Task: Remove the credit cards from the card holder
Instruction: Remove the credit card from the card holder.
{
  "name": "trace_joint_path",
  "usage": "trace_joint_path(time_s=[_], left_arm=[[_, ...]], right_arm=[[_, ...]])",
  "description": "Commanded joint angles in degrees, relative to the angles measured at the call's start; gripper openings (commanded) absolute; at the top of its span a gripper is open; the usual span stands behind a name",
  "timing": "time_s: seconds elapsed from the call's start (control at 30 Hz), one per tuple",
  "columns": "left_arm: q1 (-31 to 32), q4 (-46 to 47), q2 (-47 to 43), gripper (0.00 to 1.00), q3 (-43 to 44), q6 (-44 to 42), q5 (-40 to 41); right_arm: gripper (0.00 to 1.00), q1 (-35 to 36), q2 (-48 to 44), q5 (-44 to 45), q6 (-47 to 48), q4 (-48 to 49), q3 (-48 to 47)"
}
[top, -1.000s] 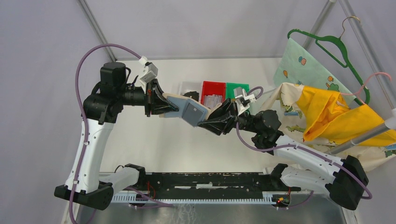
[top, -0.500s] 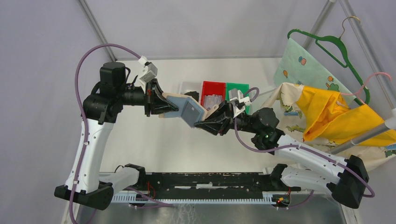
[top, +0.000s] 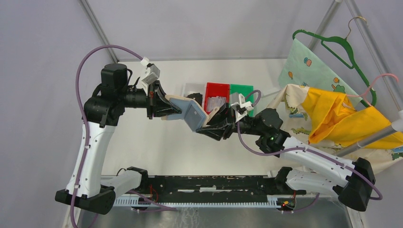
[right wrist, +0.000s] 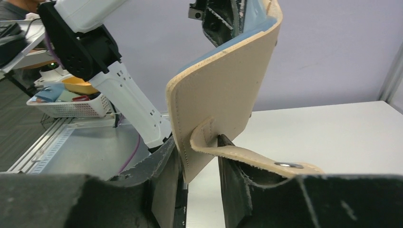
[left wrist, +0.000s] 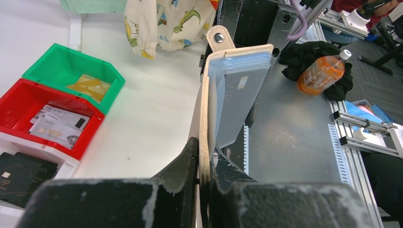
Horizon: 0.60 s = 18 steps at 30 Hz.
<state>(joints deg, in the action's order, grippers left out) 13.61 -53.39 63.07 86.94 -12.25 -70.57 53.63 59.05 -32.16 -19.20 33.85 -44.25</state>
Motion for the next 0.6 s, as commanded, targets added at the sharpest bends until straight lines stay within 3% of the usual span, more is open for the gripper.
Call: trace_joint_path(time_s=[0.0,0.13,0.3,0.57], left_arm=[[0.08,2.32,-1.46,0.03,0.81,2.28,-1.77],[0.13,2.22,-1.45,0.03,0.78,2.23,-1.85],[0.10,2.23,-1.59,0.03,0.89,2.40,-1.89],[0.07,2.23,-1.82,0.03,0.77,2.57,-1.94]], right_arm=[[0.41,0.51,0.81,-5.71,-2.39,5.37,-3.36],[0.41,0.51,1.39,-4.75,-1.87,2.89,-3.83],[0.36,0.51,0.62,3.96,2.44,-5.08,-5.26],[0.37,0.58,-2.37,9.82,3.15,-3.37,-2.70]])
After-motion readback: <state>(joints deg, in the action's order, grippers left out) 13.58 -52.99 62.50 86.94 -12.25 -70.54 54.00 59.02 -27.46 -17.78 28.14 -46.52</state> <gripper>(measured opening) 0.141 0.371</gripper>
